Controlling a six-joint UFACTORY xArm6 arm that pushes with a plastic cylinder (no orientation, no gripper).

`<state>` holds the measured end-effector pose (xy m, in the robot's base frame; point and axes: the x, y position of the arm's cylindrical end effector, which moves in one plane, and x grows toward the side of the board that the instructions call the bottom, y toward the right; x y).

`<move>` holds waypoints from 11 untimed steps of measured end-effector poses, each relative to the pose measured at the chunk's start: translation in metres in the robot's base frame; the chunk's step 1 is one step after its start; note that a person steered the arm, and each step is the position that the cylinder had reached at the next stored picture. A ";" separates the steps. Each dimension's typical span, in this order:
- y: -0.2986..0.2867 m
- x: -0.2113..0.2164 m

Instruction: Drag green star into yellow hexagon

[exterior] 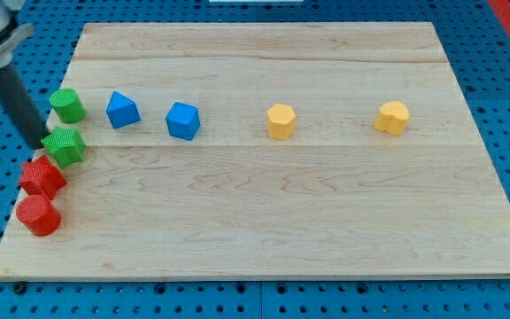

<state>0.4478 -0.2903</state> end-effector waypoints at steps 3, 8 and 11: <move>0.140 0.006; 0.270 0.045; 0.219 0.056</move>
